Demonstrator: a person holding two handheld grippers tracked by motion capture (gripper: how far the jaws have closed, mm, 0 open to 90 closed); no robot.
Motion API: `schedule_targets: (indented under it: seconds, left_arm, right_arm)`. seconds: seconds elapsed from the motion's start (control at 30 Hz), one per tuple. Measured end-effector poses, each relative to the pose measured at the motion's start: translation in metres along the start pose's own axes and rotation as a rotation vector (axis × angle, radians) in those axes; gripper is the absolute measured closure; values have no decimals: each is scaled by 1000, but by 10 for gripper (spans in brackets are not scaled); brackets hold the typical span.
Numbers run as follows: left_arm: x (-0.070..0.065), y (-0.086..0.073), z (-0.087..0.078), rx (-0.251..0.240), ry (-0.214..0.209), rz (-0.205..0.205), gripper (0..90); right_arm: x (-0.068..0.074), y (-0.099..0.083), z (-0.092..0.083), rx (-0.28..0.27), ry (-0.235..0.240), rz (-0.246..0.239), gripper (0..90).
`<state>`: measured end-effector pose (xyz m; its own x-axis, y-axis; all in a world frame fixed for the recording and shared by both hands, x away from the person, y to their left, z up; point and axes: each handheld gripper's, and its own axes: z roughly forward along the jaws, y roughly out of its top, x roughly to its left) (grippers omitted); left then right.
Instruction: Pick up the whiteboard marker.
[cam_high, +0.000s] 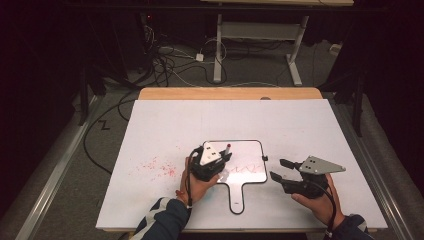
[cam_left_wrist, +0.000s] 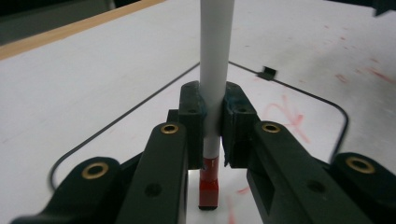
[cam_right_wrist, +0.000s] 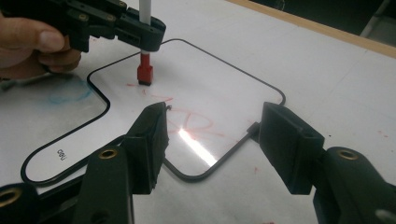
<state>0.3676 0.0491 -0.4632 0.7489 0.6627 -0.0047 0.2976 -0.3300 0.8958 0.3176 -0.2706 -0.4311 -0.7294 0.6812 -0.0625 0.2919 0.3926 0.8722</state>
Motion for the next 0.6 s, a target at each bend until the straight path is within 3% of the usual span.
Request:
schedule_targets:
  seconds: [0.07, 0.13, 0.27, 0.4, 0.47, 0.53, 0.6]
  left_arm:
    - [6, -2, -3, -3, 0, -21, 788]
    - [3, -2, -3, -8, -6, -32, 788]
    - [-19, 1, 3, -5, -68, 19, 788]
    - [-33, 4, 5, 9, -78, 89, 788]
    - [-27, 4, 4, 12, -69, 74, 788]
    - [-17, 3, 2, 15, -29, 70, 788]
    - [-4, 0, -2, 10, -20, 15, 788]
  right_arm:
    - [0, 0, 0, 5, -5, -4, 425]
    - [-1, 0, 1, 5, -3, -1, 423]
    - [-1, 0, 2, 6, 0, 1, 421]
    - [-1, -1, 3, 15, -1, -13, 420]
    - [-1, -1, 3, 18, -1, -13, 419]
    - [-1, -1, 3, 19, -6, -14, 419]
    - [-1, -2, 3, 22, -13, -22, 420]
